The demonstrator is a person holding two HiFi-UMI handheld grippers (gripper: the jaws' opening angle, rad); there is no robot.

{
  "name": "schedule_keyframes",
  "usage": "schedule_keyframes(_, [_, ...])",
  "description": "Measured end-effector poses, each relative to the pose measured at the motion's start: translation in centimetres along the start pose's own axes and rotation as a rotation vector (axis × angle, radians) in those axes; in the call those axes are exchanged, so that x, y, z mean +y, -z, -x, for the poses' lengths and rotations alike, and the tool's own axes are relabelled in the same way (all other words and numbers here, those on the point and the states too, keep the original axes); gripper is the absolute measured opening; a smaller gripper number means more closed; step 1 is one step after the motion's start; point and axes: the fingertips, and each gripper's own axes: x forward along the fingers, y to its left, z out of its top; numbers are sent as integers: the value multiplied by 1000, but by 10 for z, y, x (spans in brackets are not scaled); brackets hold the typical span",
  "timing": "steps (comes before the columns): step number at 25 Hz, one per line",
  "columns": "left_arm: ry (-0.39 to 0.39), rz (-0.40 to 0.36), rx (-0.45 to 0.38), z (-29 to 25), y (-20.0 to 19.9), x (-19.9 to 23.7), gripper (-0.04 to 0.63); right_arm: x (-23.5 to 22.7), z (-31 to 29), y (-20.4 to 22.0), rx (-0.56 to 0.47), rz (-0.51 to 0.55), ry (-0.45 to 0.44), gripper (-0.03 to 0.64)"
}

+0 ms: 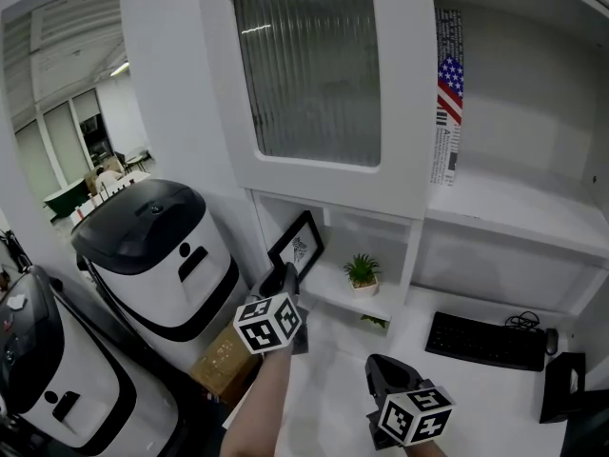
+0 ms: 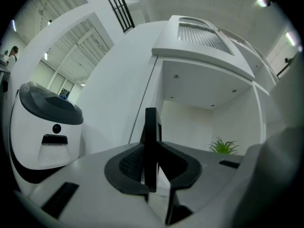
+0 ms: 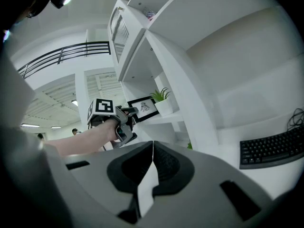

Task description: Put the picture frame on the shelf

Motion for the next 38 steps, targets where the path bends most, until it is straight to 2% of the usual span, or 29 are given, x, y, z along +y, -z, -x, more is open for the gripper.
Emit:
schedule_keyframes(8, [4,-35,37,-2,8,-2,67,4,-6,3,10,-5,-19,3])
schedule_keyframes(17, [20,33,67,16,27,7,121,6,-11,5,17,-12,-30,3])
schedule_keyframes(23, [19,51,79,40,35,11,124,11,-12,8,23,1,-32,3])
schedule_keyframes(31, [-2,30,115,77,51,14,114,23,-5,10,30,37,-34,3])
schedule_keyframes(38, [-27,-71,135,121,63,12,63,35,6,9,21,68,-35,2])
